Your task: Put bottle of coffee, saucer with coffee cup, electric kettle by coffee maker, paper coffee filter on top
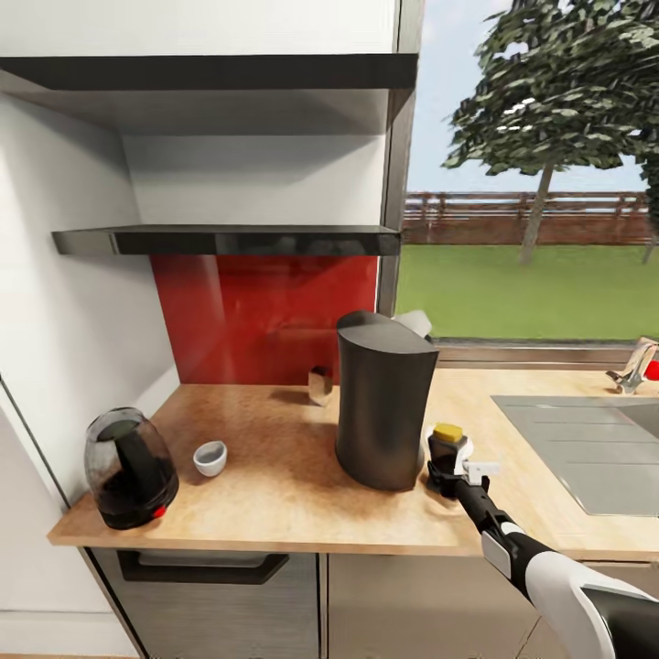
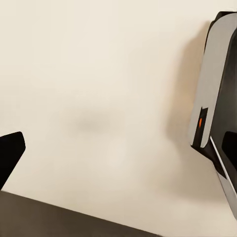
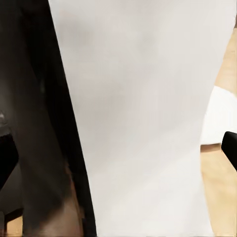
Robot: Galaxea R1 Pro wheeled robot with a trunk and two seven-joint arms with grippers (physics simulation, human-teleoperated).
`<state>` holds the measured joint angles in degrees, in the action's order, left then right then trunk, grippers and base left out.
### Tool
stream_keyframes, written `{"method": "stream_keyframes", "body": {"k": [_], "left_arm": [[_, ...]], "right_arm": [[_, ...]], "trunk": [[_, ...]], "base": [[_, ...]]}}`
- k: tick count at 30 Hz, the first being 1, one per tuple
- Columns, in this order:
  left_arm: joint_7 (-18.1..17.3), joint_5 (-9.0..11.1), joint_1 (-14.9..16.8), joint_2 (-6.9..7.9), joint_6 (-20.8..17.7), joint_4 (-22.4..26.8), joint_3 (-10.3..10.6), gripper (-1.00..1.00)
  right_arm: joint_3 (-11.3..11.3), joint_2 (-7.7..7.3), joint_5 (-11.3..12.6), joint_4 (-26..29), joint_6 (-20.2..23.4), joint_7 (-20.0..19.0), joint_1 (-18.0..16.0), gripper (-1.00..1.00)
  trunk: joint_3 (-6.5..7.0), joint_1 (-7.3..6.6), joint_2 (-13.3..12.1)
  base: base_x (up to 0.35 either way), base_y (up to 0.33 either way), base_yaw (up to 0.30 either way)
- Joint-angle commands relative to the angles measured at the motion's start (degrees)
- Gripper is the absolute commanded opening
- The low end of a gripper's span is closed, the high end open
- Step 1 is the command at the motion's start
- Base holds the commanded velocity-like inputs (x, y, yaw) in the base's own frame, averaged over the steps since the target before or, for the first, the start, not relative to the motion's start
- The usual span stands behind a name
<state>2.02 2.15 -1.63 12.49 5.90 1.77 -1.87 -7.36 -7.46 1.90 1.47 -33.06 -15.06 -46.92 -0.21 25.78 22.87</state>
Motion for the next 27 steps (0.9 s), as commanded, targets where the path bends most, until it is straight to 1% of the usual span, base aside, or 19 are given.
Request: {"method": "stream_keyframes", "body": {"k": [1, 6, 27], "left_arm": [[0.02, 0.22, -0.04, -0.01, 0.08, 0.08, -0.15, 1.0], [0.08, 0.22, -0.05, -0.01, 0.08, 0.08, -0.15, 1.0], [0.04, 0.28, -0.04, -0.01, 0.08, 0.08, -0.15, 1.0]], "right_arm": [[-0.47, -0.01, 0.21, -0.06, -0.07, -0.59, -0.02, 1.0], [-0.47, -0.01, 0.21, -0.06, -0.07, -0.59, -0.02, 1.0], [-0.47, -0.01, 0.21, -0.06, -0.07, -0.59, -0.02, 1.0]], "trunk": [[-0.02, 0.01, 0.05], [-0.02, 0.01, 0.05], [-0.02, 0.01, 0.05]], "base": [[-0.187, 0.0, 0.0], [-0.102, 0.0, 0.0], [-0.002, 0.0, 0.0]]}}
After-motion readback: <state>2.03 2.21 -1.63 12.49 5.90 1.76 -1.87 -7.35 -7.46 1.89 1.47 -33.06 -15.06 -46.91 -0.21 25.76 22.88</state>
